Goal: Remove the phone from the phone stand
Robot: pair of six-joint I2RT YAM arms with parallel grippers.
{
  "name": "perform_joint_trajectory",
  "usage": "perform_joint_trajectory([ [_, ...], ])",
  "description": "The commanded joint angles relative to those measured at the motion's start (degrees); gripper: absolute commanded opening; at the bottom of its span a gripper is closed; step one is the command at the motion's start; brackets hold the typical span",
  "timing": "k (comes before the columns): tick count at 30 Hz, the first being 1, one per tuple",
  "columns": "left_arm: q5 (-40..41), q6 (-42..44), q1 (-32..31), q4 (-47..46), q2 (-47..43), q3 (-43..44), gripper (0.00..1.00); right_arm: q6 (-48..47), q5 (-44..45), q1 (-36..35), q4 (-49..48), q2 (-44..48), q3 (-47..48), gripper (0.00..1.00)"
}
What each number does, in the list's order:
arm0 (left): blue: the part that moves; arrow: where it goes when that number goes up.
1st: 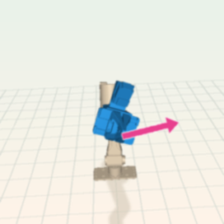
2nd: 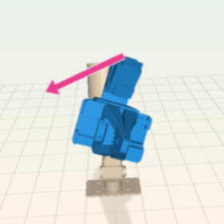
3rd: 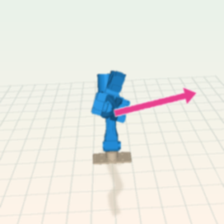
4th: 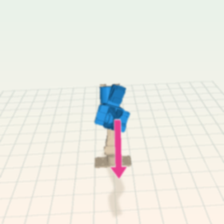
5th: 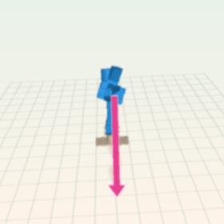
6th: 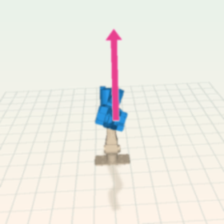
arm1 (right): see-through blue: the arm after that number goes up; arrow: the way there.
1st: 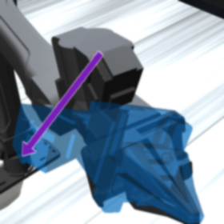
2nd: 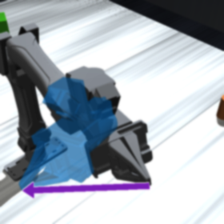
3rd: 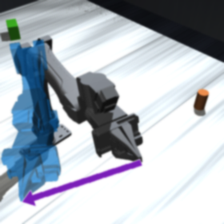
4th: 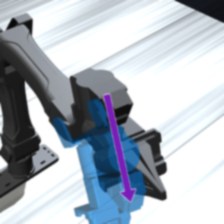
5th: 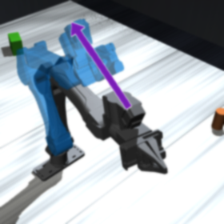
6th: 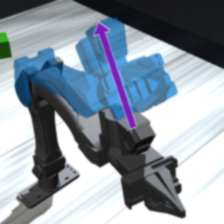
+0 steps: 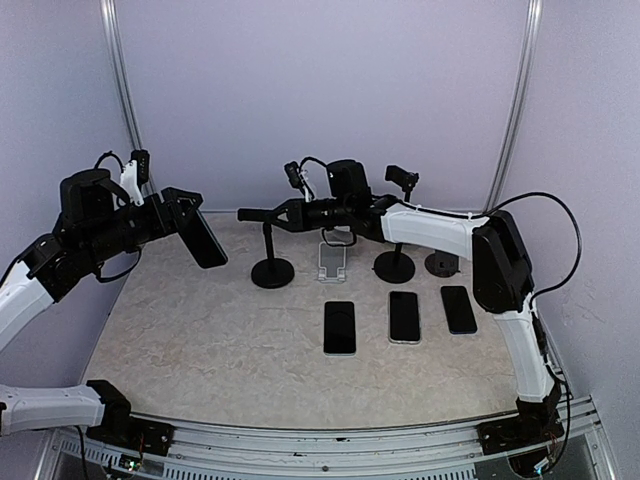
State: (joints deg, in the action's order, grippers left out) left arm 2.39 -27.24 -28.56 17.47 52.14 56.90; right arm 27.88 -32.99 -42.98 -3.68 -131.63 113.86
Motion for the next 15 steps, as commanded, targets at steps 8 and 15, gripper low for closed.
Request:
perform_joint_trajectory([
  [8, 1.74, -0.03, 0.42, -0.12, -0.84, 0.32, 0.06, 1.09, -1.9, 0.35, -6.07, -0.62, 0.19, 0.33],
  [15, 0.92, 0.39, 0.43, 0.71, 0.13, 0.07, 0.06, 0.63, -1.83, -0.06, -6.01, 1.31, -2.01, 0.5],
])
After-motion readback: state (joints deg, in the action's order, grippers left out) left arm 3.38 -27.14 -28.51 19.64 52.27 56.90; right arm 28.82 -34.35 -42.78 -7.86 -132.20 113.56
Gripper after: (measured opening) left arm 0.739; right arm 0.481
